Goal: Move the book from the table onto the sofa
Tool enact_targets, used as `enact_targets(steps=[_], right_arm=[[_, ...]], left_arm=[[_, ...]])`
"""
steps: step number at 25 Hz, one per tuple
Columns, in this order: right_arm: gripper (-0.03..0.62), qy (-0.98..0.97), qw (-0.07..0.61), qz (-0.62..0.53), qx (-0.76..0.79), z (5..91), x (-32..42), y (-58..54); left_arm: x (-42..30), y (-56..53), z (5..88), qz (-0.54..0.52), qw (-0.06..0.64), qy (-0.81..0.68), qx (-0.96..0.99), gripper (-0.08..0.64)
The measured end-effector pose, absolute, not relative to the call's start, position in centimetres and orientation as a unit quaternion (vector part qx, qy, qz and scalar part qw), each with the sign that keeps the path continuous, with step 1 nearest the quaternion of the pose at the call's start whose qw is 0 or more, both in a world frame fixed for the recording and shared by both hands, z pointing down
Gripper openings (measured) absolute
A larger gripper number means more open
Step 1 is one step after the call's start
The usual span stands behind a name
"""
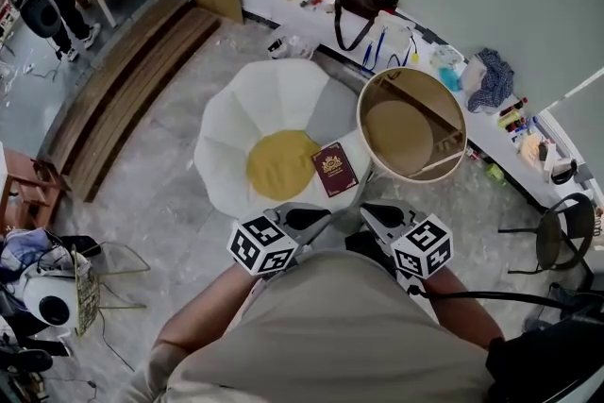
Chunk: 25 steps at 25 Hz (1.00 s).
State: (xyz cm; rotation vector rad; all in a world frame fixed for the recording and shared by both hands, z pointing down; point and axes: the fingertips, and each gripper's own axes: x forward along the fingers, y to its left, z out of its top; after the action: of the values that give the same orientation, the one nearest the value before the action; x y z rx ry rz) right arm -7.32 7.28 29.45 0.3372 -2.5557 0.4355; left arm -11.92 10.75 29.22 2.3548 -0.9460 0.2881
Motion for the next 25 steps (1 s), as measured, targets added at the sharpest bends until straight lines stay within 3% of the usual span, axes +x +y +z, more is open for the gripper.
enact_targets(steps=[25], right_arm=[[0.012, -0.95, 0.27, 0.132, 0.086, 29.8, -10.5, 7.0]], left_arm=[[-14.3, 10.6, 32.0, 0.09, 0.328, -0.396, 0.853, 0.009]])
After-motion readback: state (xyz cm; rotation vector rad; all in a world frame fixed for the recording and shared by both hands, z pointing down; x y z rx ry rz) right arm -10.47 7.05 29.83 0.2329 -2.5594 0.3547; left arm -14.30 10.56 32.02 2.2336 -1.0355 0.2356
